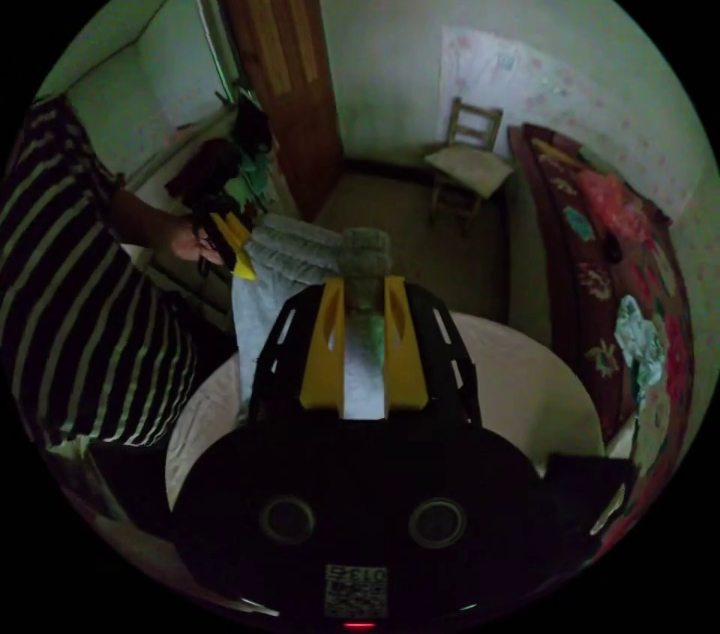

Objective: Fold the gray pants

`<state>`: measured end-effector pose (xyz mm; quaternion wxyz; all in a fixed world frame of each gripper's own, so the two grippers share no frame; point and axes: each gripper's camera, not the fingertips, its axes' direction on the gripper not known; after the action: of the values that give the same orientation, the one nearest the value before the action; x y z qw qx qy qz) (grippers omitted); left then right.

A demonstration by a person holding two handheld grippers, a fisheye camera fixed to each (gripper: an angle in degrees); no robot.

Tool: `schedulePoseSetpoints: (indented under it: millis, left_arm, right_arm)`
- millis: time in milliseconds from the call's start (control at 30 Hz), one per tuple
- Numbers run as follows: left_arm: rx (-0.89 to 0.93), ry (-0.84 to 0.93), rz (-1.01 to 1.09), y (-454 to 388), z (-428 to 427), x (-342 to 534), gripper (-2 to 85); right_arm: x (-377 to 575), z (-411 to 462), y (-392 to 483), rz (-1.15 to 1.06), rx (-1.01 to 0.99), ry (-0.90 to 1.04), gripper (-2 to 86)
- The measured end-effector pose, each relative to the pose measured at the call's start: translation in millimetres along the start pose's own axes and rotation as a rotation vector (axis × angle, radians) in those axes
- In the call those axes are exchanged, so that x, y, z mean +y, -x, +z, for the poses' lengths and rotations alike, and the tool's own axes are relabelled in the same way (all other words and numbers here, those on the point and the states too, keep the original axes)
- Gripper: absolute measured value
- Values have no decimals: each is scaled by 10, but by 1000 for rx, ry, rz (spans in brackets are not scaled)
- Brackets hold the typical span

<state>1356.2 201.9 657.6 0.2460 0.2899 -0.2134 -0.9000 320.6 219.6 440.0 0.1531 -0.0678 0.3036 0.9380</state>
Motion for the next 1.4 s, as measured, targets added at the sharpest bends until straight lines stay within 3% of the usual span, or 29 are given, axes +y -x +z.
schedulePoseSetpoints:
  millis: [167, 267, 400, 500, 567, 700, 767, 833, 967, 1033, 1300, 1400]
  left_arm:
    - [-80, 173, 426, -1543, 907, 33, 62]
    - [-55, 290, 548, -2189, 1663, 230, 63]
    - [-111, 451, 740, -2890, 2757, 721, 72]
    - [-169, 701, 884, -3297, 3673, 1277, 78]
    - [-31, 878, 867, -3567, 4049, 1550, 79]
    - [6, 794, 923, -4064, 4017, 1624, 64]
    - [-172, 602, 843, -4137, 3914, 1441, 54]
    - [-344, 524, 764, -4049, 3932, 1291, 55]
    - [-608, 599, 703, -3788, 4323, 1162, 64]
    - [-583, 679, 663, -3746, 4534, 1167, 65]
    - [-490, 692, 700, -4235, 5113, 1497, 51]
    - [-497, 687, 714, -4392, 5253, 1533, 29]
  right_arm:
    - [1176, -877, 544, 76, 142, -71, 82]
    - [2021, -1083, 870, 209, 231, -23, 83]
    - [3294, -900, 1159, 522, 328, 108, 77]
    - [4213, -734, 1323, 833, 308, 126, 74]
    - [4653, -770, 1457, 1008, 268, 52, 90]
    - [5222, -976, 1806, 1268, 259, -125, 110]
    - [5278, -988, 1920, 1307, 203, -232, 115]
    - [5137, -826, 2000, 1269, 169, -218, 125]
    - [4964, -361, 1933, 1231, 156, -72, 99]
    - [4993, -148, 1847, 1234, 88, 11, 68]
    - [5309, -218, 2122, 1292, 129, 81, 55]
    - [5570, -150, 2137, 1383, 73, -33, 56]
